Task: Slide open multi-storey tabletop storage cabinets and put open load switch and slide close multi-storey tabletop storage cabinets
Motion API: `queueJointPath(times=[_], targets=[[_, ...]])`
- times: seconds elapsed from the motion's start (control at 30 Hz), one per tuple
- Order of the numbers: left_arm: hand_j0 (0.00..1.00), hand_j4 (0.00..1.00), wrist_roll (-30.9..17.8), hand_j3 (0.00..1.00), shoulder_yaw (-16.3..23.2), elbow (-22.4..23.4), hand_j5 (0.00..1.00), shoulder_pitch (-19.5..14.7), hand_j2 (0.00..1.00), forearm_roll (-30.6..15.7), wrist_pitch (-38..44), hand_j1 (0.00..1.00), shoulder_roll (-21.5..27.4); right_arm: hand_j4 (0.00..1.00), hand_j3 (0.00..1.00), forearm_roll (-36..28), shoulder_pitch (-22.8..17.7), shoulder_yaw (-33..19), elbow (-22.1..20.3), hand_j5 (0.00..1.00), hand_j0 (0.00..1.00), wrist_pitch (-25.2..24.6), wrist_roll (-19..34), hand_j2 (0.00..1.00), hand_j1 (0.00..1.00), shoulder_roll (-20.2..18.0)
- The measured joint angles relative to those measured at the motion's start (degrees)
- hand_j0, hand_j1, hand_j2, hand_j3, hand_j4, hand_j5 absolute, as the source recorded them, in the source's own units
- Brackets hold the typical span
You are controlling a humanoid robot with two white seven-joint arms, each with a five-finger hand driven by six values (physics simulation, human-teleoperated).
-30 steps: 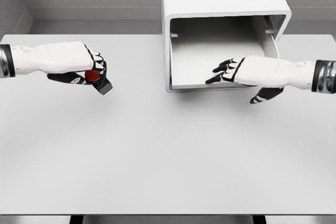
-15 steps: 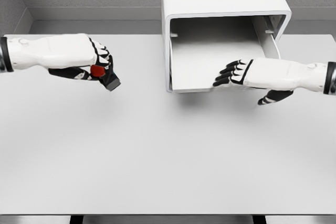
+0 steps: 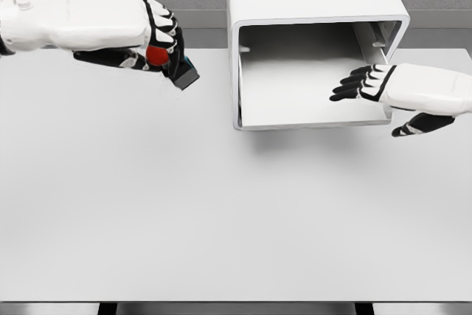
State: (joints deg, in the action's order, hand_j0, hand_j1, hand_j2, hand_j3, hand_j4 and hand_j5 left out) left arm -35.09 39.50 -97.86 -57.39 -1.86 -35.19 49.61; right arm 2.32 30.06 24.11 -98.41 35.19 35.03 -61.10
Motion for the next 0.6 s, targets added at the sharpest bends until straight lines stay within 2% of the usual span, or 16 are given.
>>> queueJointPath(times=[0.23, 0.3, 0.37, 0.47, 0.53, 0.6], targets=[[0.36, 0.36, -0.01, 0.36, 0.11, 0.16, 0.36, -1.85, 0.36, 0.72, -0.05, 0.36, -9.12, 1.00, 1.00, -4.58, -4.39, -7.93, -0.39, 1.00, 1.00, 0.01, 0.00, 1.00, 1.00, -3.06], [0.36, 0.36, 0.00, 0.36, 0.14, 0.20, 0.36, -2.29, 0.36, 2.47, -0.04, 0.36, -11.97, 1.00, 1.00, -5.58, -7.99, -10.94, -0.42, 1.00, 1.00, 0.03, 0.01, 1.00, 1.00, -3.79], [0.36, 0.36, -0.02, 0.36, 0.17, 0.24, 0.36, -2.29, 0.36, 5.14, -0.07, 0.36, -14.91, 1.00, 1.00, -6.11, -14.06, -15.53, -0.40, 1.00, 1.00, 0.09, 0.01, 1.00, 1.00, -4.18], [0.36, 0.36, -0.02, 0.36, 0.20, 0.38, 0.36, -2.99, 0.36, 9.00, -0.07, 0.36, -19.18, 1.00, 1.00, -6.71, -18.02, -22.54, -0.29, 1.00, 1.00, 0.03, 0.01, 1.00, 1.00, -4.46], [0.36, 0.36, -0.03, 0.36, 0.20, 0.70, 0.36, -3.08, 0.36, 11.05, -0.08, 0.36, -21.46, 1.00, 1.00, -6.90, -20.30, -25.72, -0.01, 1.00, 1.00, 0.01, 0.00, 1.00, 1.00, -4.52], [0.36, 0.36, -0.03, 0.36, 0.22, 1.34, 0.36, -3.08, 0.36, 13.88, -0.07, 0.36, -23.65, 1.00, 1.00, -6.94, -24.52, -27.86, 0.55, 1.00, 1.00, 0.02, 0.01, 1.00, 1.00, -4.55]])
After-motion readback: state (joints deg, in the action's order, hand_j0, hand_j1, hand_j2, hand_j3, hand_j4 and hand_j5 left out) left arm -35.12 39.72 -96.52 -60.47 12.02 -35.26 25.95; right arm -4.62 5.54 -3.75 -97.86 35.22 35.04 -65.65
